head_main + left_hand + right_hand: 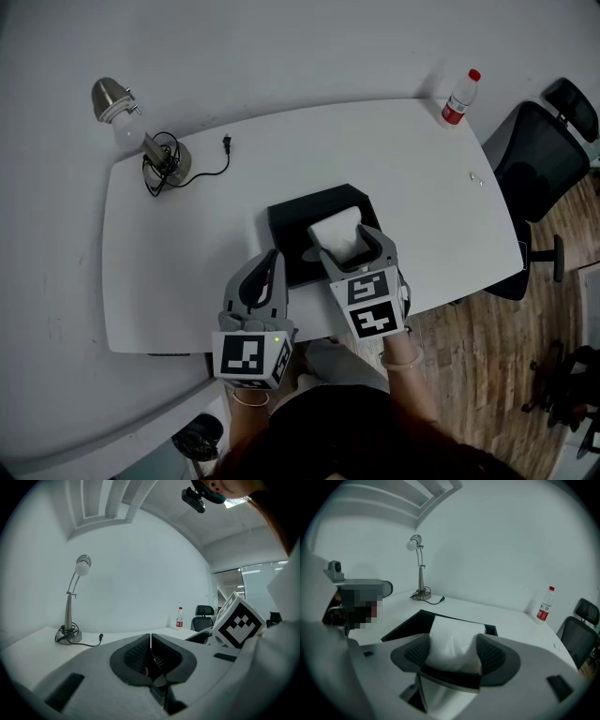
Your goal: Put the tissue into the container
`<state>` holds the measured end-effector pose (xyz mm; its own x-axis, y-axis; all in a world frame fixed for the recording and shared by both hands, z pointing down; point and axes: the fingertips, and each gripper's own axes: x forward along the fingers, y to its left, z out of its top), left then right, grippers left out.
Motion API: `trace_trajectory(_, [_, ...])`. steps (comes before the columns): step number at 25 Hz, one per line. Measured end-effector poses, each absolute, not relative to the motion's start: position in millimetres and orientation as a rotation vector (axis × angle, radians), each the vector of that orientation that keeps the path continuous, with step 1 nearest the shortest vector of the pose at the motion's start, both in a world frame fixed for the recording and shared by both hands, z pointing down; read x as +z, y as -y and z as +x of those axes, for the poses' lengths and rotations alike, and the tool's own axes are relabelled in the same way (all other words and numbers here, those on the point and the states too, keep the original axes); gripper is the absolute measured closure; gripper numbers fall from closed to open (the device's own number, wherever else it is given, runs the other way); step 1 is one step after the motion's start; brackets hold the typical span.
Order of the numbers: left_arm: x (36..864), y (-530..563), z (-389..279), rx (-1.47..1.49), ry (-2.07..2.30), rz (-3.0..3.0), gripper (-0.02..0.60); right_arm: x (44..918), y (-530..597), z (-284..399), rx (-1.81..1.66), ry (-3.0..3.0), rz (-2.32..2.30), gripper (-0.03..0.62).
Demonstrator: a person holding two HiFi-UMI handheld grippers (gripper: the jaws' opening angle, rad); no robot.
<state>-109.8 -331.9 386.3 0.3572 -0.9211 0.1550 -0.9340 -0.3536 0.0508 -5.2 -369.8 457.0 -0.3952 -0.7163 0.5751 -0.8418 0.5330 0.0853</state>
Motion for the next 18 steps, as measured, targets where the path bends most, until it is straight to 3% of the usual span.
trace_trajectory(18, [400, 344, -111, 0.161, 1.679, 2.455, 0.553, 476, 375, -7, 0.318, 2.072, 1.093, 0.264])
